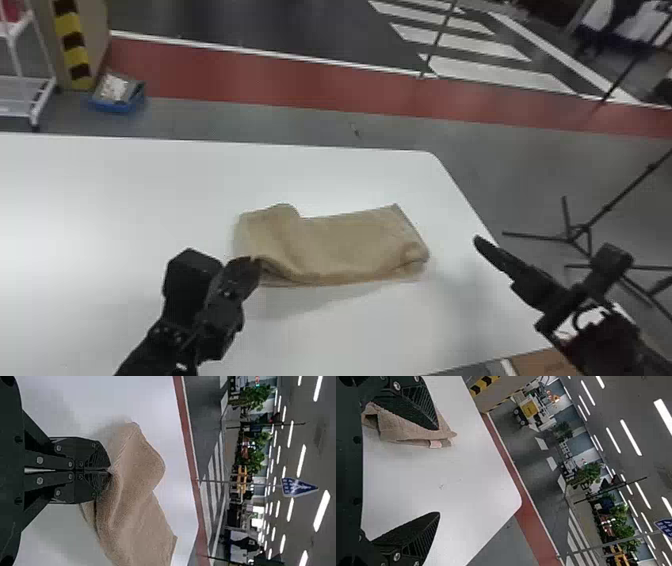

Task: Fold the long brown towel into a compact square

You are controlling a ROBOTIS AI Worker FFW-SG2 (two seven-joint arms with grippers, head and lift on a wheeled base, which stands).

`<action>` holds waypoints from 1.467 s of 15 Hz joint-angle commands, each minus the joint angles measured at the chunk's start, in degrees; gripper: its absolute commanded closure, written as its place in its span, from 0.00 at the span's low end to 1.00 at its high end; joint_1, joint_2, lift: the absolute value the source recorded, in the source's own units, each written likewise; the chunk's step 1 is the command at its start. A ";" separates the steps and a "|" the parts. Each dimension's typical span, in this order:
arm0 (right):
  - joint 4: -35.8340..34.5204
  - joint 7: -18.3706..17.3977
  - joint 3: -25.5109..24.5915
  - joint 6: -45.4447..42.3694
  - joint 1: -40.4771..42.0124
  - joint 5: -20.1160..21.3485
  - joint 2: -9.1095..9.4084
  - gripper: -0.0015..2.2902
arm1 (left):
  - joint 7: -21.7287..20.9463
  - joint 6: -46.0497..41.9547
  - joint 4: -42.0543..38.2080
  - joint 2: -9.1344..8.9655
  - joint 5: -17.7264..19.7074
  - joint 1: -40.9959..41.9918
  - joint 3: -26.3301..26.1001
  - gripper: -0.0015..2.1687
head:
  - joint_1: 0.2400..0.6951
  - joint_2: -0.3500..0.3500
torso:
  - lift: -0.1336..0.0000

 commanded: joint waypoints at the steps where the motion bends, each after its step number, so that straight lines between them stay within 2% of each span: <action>1: -0.25 -0.04 2.40 0.25 -0.98 1.01 -0.19 0.06 | 0.12 -2.62 -1.10 -0.15 2.63 2.23 2.46 0.99 | 1.00 0.00 | 0.08; 4: -2.62 -0.13 7.06 2.00 -1.51 3.03 -0.10 0.06 | 0.03 -2.80 -1.72 -0.09 5.18 3.81 4.04 0.99 | 1.00 0.00 | 0.08; 5: -2.89 -0.13 8.55 2.36 -1.86 3.73 -0.01 0.06 | 0.03 -2.80 -1.72 -0.09 5.62 4.25 4.39 0.94 | 1.00 0.00 | 0.08; 6: -3.06 -0.13 9.70 2.36 -1.86 4.26 0.16 0.06 | 0.38 -2.80 -1.72 -0.09 5.79 4.86 4.65 0.59 | 1.00 0.00 | 0.08; 7: -3.06 -0.31 10.05 2.36 -1.86 4.26 0.16 0.06 | 0.12 -3.15 -1.89 -0.09 5.79 5.39 5.36 0.14 | 1.00 0.00 | 0.08; 8: -2.98 -0.39 10.05 2.36 -2.03 4.26 0.16 0.06 | 0.21 -2.97 -2.33 -0.09 5.88 5.92 5.80 0.00 | 1.00 0.00 | 0.08; 11: -2.98 -0.22 8.99 2.36 -1.95 4.17 0.16 0.06 | 0.38 -3.68 -4.44 0.44 5.79 6.62 6.06 0.01 | 1.00 0.00 | 0.08; 13: -2.98 -0.13 8.11 2.36 -1.60 3.73 0.16 0.06 | 0.12 -3.68 -4.97 0.97 3.77 6.89 5.18 0.02 | 1.00 0.00 | 0.08; 15: -2.80 -0.04 7.15 2.36 -1.42 3.56 0.07 0.06 | 0.03 -3.50 -4.79 1.15 -1.06 6.71 3.07 0.02 | 1.00 0.00 | 0.08; 17: -2.80 -0.04 7.06 2.36 -1.16 3.29 0.07 0.06 | -1.64 -2.80 -4.62 1.32 -7.83 6.97 0.43 0.02 | 1.00 0.00 | 0.08; 19: -2.89 -0.04 6.88 2.53 -1.07 3.29 0.07 0.06 | -1.46 -1.74 -3.74 1.58 -10.99 6.53 -1.50 0.02 | 1.00 0.00 | 0.08; 22: -2.98 0.05 6.88 3.41 -1.07 3.21 0.07 0.06 | 0.56 -1.04 -0.66 0.88 -15.83 3.99 -3.26 0.03 | 1.00 0.00 | 0.08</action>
